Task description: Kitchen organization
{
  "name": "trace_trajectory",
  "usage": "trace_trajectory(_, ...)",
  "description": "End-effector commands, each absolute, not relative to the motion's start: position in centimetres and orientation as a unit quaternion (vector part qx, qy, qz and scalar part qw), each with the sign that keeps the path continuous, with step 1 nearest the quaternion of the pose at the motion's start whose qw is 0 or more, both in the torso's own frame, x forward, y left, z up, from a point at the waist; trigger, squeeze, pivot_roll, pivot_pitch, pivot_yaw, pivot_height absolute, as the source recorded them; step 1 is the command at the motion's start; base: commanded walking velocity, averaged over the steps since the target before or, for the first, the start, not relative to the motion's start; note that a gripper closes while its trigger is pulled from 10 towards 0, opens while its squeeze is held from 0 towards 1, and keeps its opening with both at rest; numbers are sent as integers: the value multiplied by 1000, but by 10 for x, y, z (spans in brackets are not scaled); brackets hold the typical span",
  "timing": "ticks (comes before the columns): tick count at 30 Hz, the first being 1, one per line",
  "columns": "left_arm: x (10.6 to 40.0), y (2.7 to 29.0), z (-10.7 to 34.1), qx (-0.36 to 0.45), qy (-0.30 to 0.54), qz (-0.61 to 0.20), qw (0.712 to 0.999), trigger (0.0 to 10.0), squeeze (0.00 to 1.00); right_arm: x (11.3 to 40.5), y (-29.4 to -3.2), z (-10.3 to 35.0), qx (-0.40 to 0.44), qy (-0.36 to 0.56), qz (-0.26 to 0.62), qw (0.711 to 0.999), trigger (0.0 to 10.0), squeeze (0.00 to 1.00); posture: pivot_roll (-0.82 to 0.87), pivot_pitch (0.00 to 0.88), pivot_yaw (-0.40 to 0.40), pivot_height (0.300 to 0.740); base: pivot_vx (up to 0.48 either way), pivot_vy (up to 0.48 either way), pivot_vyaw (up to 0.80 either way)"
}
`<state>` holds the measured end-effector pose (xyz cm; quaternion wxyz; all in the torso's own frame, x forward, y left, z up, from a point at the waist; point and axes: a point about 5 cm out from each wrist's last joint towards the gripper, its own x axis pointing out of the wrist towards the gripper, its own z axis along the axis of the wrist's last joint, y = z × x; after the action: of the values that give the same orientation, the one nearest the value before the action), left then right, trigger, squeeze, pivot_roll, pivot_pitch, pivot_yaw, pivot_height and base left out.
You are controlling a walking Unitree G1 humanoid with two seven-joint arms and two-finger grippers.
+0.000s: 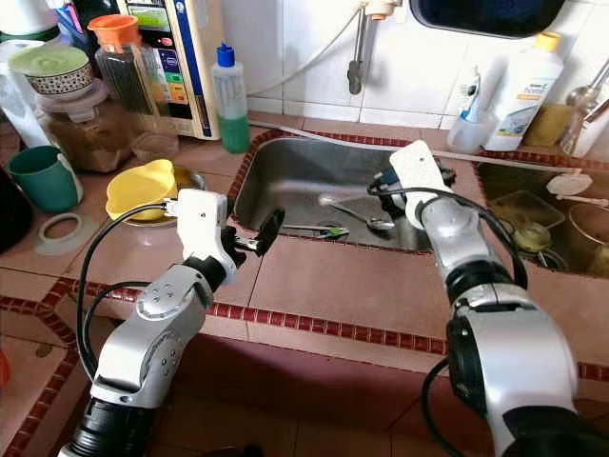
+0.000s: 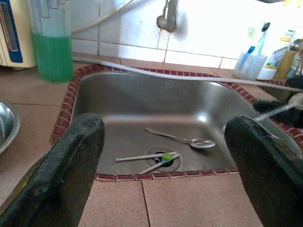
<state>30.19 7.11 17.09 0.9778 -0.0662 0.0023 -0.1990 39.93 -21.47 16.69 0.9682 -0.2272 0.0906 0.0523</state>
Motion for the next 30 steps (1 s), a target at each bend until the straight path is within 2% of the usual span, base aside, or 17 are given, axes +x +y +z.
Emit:
trace_trajectory(1, 302, 72, 174, -63, -4, -196, 979, 10000, 0, 400, -219, 172, -204, 83, 34, 975, 10000, 0, 86, 19, 34, 740, 0, 0, 0)
trace_trajectory(6, 303, 74, 174, -62, -2, -197, 979, 10000, 0, 399, -216, 167, -206, 101, 55, 972, 10000, 0, 87, 16, 39, 740, 0, 0, 0)
trace_trajectory(7, 303, 74, 175, -61, -2, -197, 978, 10000, 0, 395, -209, 151, -256, 148, 107, 949, 10000, 0, 86, 15, 41, 740, 0, 0, 0)
trace_trajectory(8, 303, 74, 175, -61, -2, -197, 978, 10000, 0, 395, -209, 151, -256, 148, 107, 949, 10000, 0, 86, 15, 41, 740, 0, 0, 0)
trace_trajectory(11, 303, 74, 175, -61, -2, -198, 978, 10000, 0, 393, -208, 145, -325, 158, 118, 925, 10000, 0, 88, 14, 42, 740, 0, 0, 0)
trace_trajectory(14, 304, 74, 175, -60, -2, -200, 978, 10000, 0, 386, -196, 130, -445, 196, 224, 845, 10000, 0, 87, 15, 44, 740, 0, 0, 0)
trace_trajectory(15, 304, 74, 175, -60, -1, -201, 978, 10000, 0, 384, -195, 127, -466, 203, 242, 826, 10000, 0, 87, 15, 44, 740, 0, 0, 0)
trace_trajectory(18, 304, 74, 176, -60, -1, -202, 978, 10000, 0, 391, -196, 139, -530, 180, 219, 799, 10000, 0, 89, 12, 45, 740, 0, 0, 0)
trace_trajectory(19, 304, 74, 176, -60, -1, -203, 977, 10000, 0, 392, -194, 142, -547, 179, 229, 785, 10000, 0, 91, 12, 45, 740, 0, 0, 0)
trace_trajectory(21, 304, 74, 176, -59, -1, -203, 977, 10000, 0, 391, -192, 141, -553, 184, 244, 775, 10000, 0, 92, 11, 44, 740, 0, 0, 0)
trace_trajectory(22, 304, 73, 175, -58, -1, -204, 977, 10000, 0, 394, -191, 147, -582, 166, 237, 759, 10000, 0, 93, 10, 42, 740, 0, 0, 0)
trace_trajectory(24, 304, 73, 175, -58, -1, -204, 977, 10000, 0, 397, -192, 154, -590, 154, 220, 762, 10000, 0, 93, 9, 42, 740, 0, 0, 0)
trace_trajectory(27, 304, 74, 175, -58, -1, -204, 977, 10000, 0, 390, -192, 143, -587, 199, 289, 730, 10000, 0, 92, 8, 41, 740, 0, 0, 0)
trace_trajectory(28, 304, 73, 175, -58, -1, -204, 977, 10000, 0, 396, -190, 155, -595, 156, 244, 749, 10000, 0, 92, 7, 39, 740, 0, 0, 0)
trace_trajectory(30, 304, 73, 175, -59, -1, -204, 977, 10000, 0, 404, -191, 172, -560, 119, 180, 800, 10000, 0, 93, 6, 38, 740, 0, 0, 0)
